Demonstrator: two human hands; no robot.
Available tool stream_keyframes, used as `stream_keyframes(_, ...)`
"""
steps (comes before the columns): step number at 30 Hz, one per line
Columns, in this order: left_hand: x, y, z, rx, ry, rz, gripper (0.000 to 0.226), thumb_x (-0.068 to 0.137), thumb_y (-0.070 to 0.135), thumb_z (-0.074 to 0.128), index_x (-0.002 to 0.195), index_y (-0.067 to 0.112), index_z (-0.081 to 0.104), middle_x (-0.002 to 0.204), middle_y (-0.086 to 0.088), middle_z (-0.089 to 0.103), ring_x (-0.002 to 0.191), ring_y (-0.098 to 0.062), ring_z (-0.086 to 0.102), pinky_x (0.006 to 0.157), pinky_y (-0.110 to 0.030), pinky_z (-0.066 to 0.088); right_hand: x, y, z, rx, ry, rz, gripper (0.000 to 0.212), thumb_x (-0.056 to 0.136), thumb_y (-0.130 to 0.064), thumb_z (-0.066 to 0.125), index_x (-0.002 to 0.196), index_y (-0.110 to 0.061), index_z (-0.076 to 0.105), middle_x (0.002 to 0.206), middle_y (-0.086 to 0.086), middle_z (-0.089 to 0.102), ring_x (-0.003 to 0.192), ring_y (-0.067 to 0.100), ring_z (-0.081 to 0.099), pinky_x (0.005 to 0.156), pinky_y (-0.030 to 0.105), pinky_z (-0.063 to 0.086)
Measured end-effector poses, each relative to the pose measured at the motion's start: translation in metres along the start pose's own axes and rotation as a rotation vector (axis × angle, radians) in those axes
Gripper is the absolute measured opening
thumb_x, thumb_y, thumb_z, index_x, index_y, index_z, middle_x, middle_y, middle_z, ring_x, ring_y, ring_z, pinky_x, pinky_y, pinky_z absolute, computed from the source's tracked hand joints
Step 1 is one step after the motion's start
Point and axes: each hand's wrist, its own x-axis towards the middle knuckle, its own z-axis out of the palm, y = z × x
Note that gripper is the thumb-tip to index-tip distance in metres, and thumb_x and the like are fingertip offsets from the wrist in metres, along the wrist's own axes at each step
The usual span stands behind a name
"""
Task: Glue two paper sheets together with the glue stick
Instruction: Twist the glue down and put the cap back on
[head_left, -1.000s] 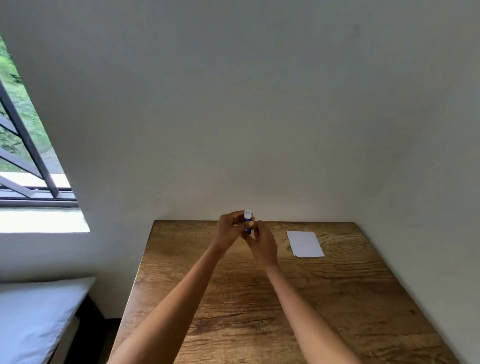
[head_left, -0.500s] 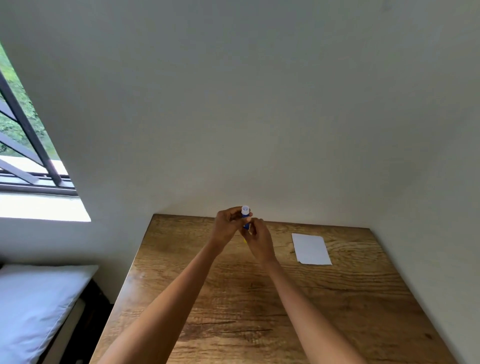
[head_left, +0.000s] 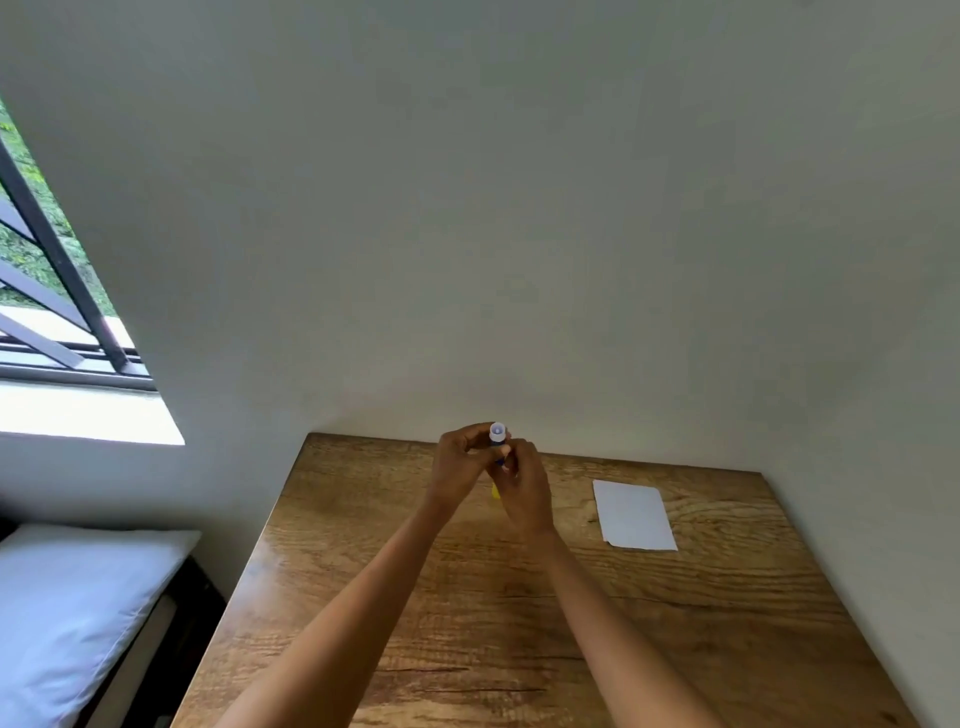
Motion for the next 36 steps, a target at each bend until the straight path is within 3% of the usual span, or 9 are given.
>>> stream_keyframes(5, 0.009, -0.003, -0.005, 0.027, 0.018, -0.025, 0.027, 0.077, -0.001, 0.068, 0.095, 0.019, 0.072, 0.093, -0.003, 0.073, 0.089, -0.015, 0.069, 0.082, -0.031, 0.056, 0.004, 0.007, -0.002, -0.109, -0.070, -0.055, 0.016, 0.093, -0.019, 0.052, 0.106, -0.012, 0.060, 0.090, 0.004, 0.054, 0.074, 0.015, 0.051, 0.058, 0.018, 0.036)
stream_keyframes(11, 0.008, -0.008, 0.003, 0.039, 0.082, -0.028, 0.028, 0.077, -0.001, 0.067, 0.097, 0.018, 0.072, 0.090, 0.000, 0.072, 0.084, -0.008, 0.068, 0.080, -0.027, 0.054, 0.002, 0.002, 0.008, -0.300, 0.031, -0.027, 0.017, 0.092, -0.020, 0.054, 0.105, -0.009, 0.058, 0.099, 0.007, 0.058, 0.078, 0.020, 0.057, 0.057, 0.020, 0.033)
stream_keyframes(15, 0.008, -0.016, -0.002, 0.013, 0.141, -0.031, 0.025, 0.077, -0.003, 0.066, 0.095, 0.013, 0.072, 0.084, -0.005, 0.072, 0.077, -0.014, 0.066, 0.071, -0.019, 0.054, 0.009, 0.008, 0.000, -0.309, -0.097, 0.017, 0.036, 0.091, -0.027, 0.056, 0.125, -0.020, 0.048, 0.118, 0.004, 0.050, 0.092, 0.021, 0.060, 0.065, 0.026, 0.043)
stream_keyframes(19, 0.010, -0.024, -0.009, 0.059, 0.130, -0.044, 0.030, 0.077, -0.007, 0.065, 0.100, 0.010, 0.071, 0.087, -0.005, 0.070, 0.082, -0.014, 0.064, 0.066, -0.009, 0.052, 0.018, 0.022, -0.010, -0.562, -0.259, 0.268, 0.052, 0.091, -0.051, 0.041, 0.133, -0.021, 0.039, 0.131, 0.007, 0.053, 0.112, 0.027, 0.057, 0.083, 0.035, 0.044)
stream_keyframes(23, 0.008, -0.033, -0.013, 0.098, 0.078, -0.065, 0.029, 0.078, -0.003, 0.067, 0.104, 0.008, 0.069, 0.099, -0.004, 0.070, 0.091, -0.013, 0.065, 0.082, -0.028, 0.055, 0.026, 0.023, -0.004, -0.740, -0.483, 0.234, 0.053, 0.092, -0.046, 0.042, 0.135, -0.013, 0.037, 0.129, 0.009, 0.057, 0.113, 0.028, 0.056, 0.088, 0.038, 0.046)
stream_keyframes(26, 0.005, -0.036, -0.015, 0.137, 0.057, -0.051, 0.030, 0.077, -0.001, 0.068, 0.105, 0.011, 0.069, 0.098, 0.002, 0.069, 0.090, -0.007, 0.065, 0.085, -0.032, 0.054, 0.027, 0.018, 0.002, -0.532, -0.348, 0.219, 0.028, 0.089, -0.030, 0.052, 0.110, -0.011, 0.054, 0.109, 0.009, 0.064, 0.097, 0.026, 0.061, 0.076, 0.034, 0.047)
stream_keyframes(30, 0.004, -0.037, -0.018, 0.171, 0.011, -0.043, 0.027, 0.079, 0.003, 0.067, 0.097, 0.022, 0.072, 0.084, 0.007, 0.071, 0.078, 0.001, 0.065, 0.075, -0.023, 0.052, 0.029, -0.001, 0.001, 0.194, -0.048, 0.355, 0.015, 0.083, -0.022, 0.062, 0.081, -0.014, 0.050, 0.077, 0.001, 0.054, 0.068, 0.014, 0.049, 0.059, 0.024, 0.038)
stream_keyframes(33, 0.002, -0.037, -0.018, 0.199, 0.005, -0.066, 0.022, 0.081, 0.003, 0.065, 0.099, 0.014, 0.072, 0.083, 0.005, 0.069, 0.081, -0.006, 0.063, 0.078, -0.029, 0.049, 0.032, -0.016, -0.007, 0.565, 0.030, 0.389, 0.013, 0.084, -0.022, 0.065, 0.092, -0.018, 0.055, 0.086, 0.002, 0.060, 0.068, 0.011, 0.050, 0.061, 0.024, 0.041)
stream_keyframes(36, 0.001, -0.034, -0.014, 0.217, -0.001, -0.068, 0.022, 0.081, 0.005, 0.066, 0.101, 0.013, 0.071, 0.084, 0.006, 0.068, 0.079, -0.004, 0.062, 0.076, -0.026, 0.047, 0.029, -0.023, -0.017, 0.646, -0.067, 0.304, 0.030, 0.088, -0.025, 0.060, 0.118, -0.027, 0.055, 0.102, -0.005, 0.064, 0.089, 0.009, 0.061, 0.069, 0.020, 0.052)
